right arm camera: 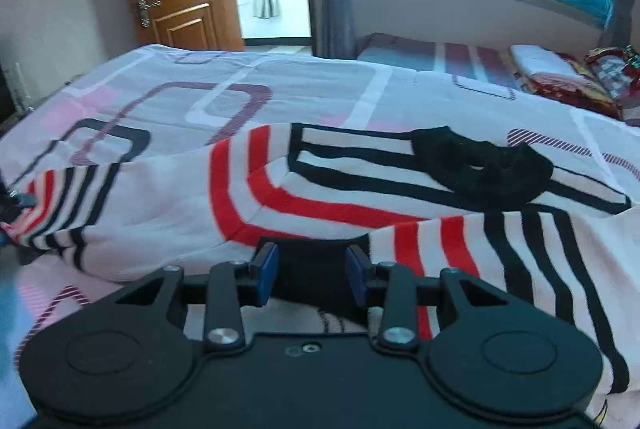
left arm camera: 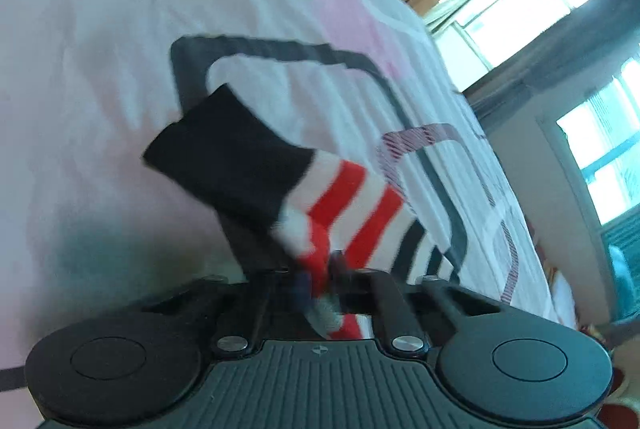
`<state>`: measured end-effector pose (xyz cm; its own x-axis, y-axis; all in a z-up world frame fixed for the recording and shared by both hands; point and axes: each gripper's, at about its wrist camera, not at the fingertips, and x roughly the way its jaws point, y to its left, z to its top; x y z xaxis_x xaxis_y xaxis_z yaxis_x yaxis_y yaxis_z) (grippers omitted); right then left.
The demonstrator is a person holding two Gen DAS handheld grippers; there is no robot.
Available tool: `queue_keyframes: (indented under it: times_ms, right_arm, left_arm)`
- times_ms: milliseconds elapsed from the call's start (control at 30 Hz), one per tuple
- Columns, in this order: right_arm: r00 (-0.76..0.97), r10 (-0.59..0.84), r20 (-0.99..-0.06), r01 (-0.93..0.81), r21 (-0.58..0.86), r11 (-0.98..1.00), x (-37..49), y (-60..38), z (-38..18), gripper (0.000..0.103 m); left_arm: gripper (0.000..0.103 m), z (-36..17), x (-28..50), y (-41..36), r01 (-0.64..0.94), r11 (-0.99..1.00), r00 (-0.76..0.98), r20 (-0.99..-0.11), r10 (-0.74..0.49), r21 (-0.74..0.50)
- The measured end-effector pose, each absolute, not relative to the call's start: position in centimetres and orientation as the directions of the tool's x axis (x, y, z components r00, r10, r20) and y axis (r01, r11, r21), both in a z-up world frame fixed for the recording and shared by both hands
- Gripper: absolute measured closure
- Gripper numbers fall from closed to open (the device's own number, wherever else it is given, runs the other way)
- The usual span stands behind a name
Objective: Fold small clothes
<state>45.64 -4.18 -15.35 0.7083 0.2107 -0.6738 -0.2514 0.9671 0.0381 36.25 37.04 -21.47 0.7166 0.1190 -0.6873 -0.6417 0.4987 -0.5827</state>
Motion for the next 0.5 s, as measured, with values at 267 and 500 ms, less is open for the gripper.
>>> queue_keyframes:
  times_ms: [267,500]
  right_arm:
    - [0.698,0.142,-0.702,-0.224,-0.025,0.974,46.7,-3.9,-17.8,0.065]
    - [0.683,0.223,-0.696,-0.179,0.137,0.974,46.7,-6.6,-16.1,0.065]
  left_arm:
    - [0.096,-16.4,37.9,33.2,-0.457,0.684,0.832,-0.546,0.101,-0.568]
    - [0.097,-12.3,43.2,22.6,-0.128,0.808,0.878,-0.445,-0.177,-0.575]
